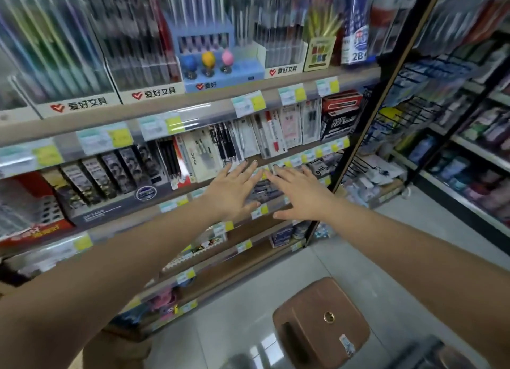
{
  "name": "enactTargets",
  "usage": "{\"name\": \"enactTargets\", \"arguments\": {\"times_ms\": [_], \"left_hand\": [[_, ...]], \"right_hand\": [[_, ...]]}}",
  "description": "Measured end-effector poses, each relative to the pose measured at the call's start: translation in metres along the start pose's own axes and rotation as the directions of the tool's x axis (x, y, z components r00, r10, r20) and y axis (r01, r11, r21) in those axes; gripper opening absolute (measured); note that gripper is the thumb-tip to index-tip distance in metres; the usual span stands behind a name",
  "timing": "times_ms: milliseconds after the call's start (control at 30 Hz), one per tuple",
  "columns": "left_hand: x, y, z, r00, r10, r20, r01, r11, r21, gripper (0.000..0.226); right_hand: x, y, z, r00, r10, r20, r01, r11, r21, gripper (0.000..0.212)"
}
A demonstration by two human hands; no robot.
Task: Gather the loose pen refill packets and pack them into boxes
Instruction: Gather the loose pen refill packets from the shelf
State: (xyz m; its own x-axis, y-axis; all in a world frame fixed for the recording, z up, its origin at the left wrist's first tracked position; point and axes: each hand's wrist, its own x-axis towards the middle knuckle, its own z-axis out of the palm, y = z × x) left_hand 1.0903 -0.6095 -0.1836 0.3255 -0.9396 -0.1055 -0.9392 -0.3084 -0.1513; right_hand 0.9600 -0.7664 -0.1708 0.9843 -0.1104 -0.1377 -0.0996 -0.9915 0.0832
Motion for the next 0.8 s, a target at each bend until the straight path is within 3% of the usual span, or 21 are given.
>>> {"name": "enactTargets", "arguments": {"times_ms": [800], "left_hand": [[0.051, -0.025, 0.018, 0.993, 0.115, -0.034, -0.116, 0.993, -0.024, 0.077]], "right_hand": [[0.03, 0.009, 0.013, 0.988, 0.15, 0.047, -0.149, 0.988, -0.026, 0.099]]}}
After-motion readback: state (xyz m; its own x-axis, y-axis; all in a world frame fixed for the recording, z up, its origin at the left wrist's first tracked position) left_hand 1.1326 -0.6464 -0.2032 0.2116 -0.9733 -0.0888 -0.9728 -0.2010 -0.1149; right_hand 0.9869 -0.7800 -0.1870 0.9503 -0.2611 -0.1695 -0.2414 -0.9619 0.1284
